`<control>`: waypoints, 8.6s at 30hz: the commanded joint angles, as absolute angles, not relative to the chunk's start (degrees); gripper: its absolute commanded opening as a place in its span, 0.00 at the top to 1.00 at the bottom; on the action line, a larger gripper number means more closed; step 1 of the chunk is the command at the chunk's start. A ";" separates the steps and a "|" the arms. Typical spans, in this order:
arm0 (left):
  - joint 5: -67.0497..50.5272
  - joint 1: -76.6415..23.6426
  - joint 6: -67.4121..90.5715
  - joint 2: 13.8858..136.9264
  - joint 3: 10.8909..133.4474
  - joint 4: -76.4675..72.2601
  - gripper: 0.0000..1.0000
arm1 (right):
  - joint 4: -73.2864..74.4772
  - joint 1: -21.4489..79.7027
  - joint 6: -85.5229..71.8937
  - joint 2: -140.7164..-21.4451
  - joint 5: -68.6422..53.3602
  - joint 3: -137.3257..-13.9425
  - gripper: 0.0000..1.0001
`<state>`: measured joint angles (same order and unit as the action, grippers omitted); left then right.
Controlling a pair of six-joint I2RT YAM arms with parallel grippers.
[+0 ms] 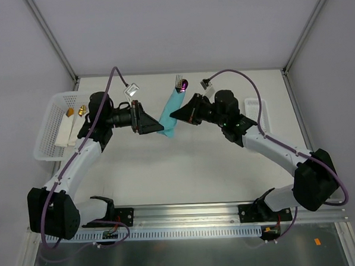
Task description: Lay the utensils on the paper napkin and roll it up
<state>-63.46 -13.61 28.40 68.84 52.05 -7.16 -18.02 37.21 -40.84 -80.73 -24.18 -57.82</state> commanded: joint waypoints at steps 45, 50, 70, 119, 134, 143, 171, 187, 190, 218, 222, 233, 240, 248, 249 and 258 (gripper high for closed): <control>-64.25 -7.21 109.52 72.78 38.06 -94.05 0.23 | -32.28 44.82 -44.04 -81.39 -23.82 -66.88 1.00; -66.00 -7.21 108.90 71.02 38.23 -92.11 0.37 | -27.25 44.74 -40.61 -79.63 -23.20 -67.94 1.00; -54.11 -1.58 13.15 47.56 57.47 5.93 0.18 | 2.95 44.91 -42.45 -76.29 -2.12 -75.58 1.00; -1.14 -53.53 -48.25 48.07 45.09 -6.77 0.43 | 40.43 56.86 -77.08 -86.84 21.71 -91.50 1.00; 1.93 -53.53 -49.83 50.45 43.77 -8.00 0.48 | 40.69 58.10 -77.43 -85.70 22.85 -90.88 1.00; 3.86 -53.61 -49.75 51.06 43.42 -7.03 0.49 | 40.61 58.10 -77.43 -85.60 23.29 -90.70 1.00; 15.38 -57.39 -57.04 52.30 40.17 -2.30 0.48 | 40.43 57.39 -77.61 -82.62 25.05 -88.86 1.00; 17.93 -56.43 -54.94 51.24 42.00 1.58 0.51 | 39.29 56.95 -78.13 -80.07 23.64 -86.14 1.00; 14.78 -56.43 -53.70 47.48 41.67 1.67 0.52 | 39.29 56.87 -77.87 -79.72 24.52 -85.52 1.00; -72.64 -1.78 12.21 65.37 75.41 35.07 0.10 | 0.62 50.01 -25.60 -66.45 7.75 -67.15 1.00; -82.15 -1.58 20.10 68.46 73.31 26.14 0.04 | -6.84 49.39 -21.20 -66.18 -1.38 -67.23 1.00; -79.57 -1.49 112.44 73.99 47.73 -80.78 0.01 | -12.74 49.31 -18.90 -70.66 -18.97 -73.04 1.00; -68.14 -4.04 123.31 75.24 44.38 -96.15 0.01 | -15.20 49.31 -19.68 -70.93 -21.18 -73.30 1.00; -64.25 -7.65 124.01 72.34 44.47 -96.33 0.01 | -19.16 49.31 -20.39 -71.98 -20.92 -71.72 1.00; -64.16 -7.65 123.93 72.07 44.30 -96.33 0.01 | -19.16 49.31 -20.39 -72.16 -20.92 -71.81 1.00; -63.54 -8.35 123.57 70.49 44.21 -96.33 0.01 | -21.27 49.13 -21.09 -74.26 -20.30 -71.54 1.00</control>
